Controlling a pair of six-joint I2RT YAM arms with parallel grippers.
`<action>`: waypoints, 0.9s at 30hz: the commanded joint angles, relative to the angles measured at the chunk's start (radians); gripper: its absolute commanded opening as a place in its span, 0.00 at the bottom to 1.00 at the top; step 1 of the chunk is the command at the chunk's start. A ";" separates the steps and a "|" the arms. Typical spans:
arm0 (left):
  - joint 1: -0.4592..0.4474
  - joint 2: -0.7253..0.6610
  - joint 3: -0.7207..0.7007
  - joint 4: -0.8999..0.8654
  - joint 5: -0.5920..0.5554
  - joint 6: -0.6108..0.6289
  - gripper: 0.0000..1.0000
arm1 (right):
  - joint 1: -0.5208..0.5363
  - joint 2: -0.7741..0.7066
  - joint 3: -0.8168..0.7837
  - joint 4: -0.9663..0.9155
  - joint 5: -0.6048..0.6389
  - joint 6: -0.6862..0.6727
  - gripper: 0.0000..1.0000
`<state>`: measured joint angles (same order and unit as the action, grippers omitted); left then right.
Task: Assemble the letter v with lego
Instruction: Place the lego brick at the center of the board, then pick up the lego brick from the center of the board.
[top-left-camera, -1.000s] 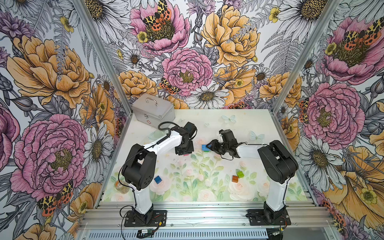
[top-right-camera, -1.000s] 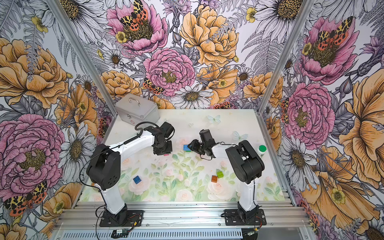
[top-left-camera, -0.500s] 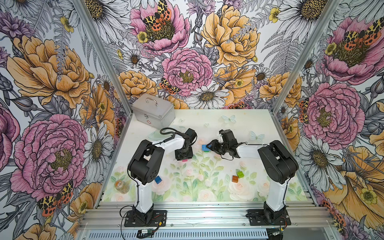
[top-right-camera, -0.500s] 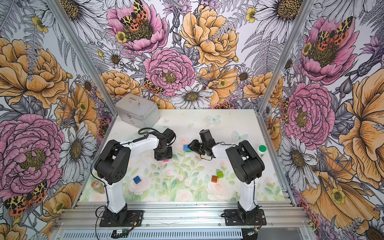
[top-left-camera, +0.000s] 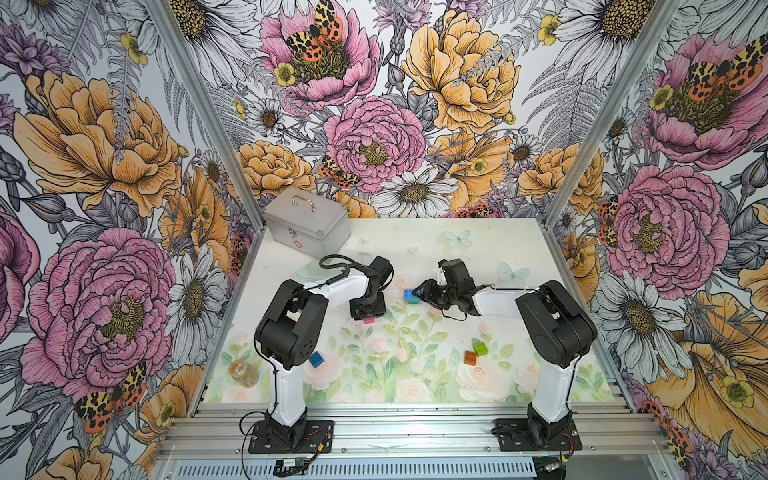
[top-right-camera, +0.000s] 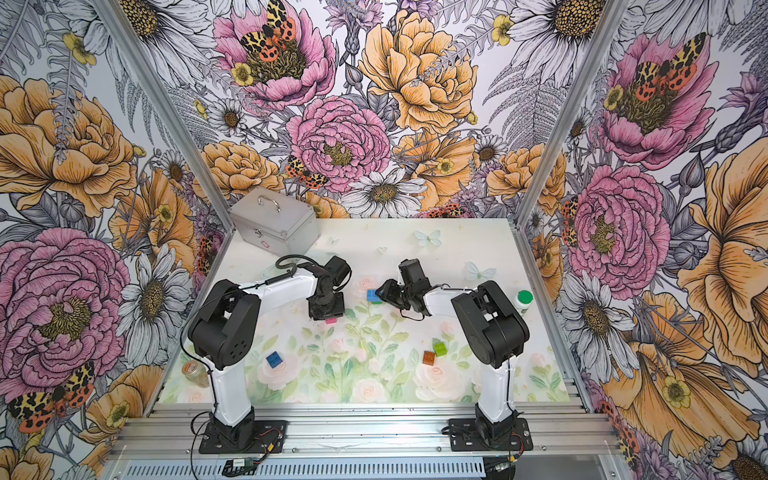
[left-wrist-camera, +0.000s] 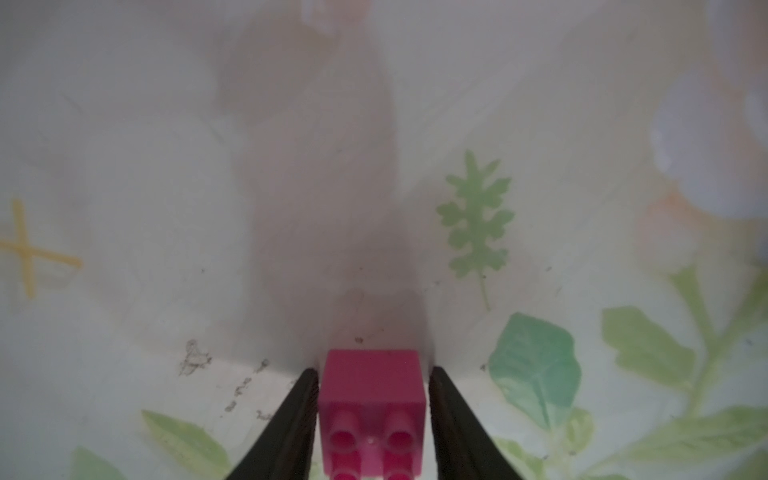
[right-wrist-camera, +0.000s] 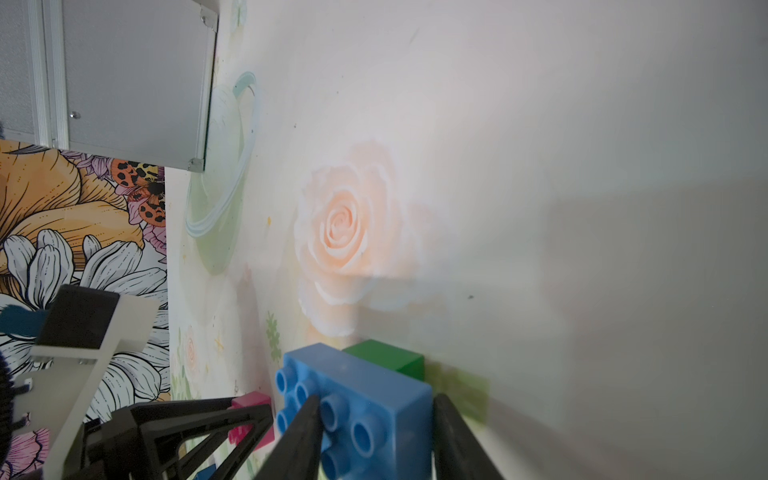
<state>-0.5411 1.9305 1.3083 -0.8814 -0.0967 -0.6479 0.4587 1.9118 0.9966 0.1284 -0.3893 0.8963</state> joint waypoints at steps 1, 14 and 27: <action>0.000 -0.040 0.005 0.021 -0.010 0.000 0.44 | -0.003 0.015 -0.044 -0.142 0.055 -0.019 0.45; -0.005 -0.043 -0.007 0.021 -0.007 -0.001 0.46 | -0.002 0.018 -0.044 -0.142 0.055 -0.016 0.45; -0.005 -0.036 -0.006 0.021 -0.001 0.001 0.32 | 0.000 0.021 -0.046 -0.141 0.055 -0.015 0.45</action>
<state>-0.5411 1.9053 1.3079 -0.8806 -0.0963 -0.6498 0.4587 1.9118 0.9958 0.1287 -0.3893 0.8967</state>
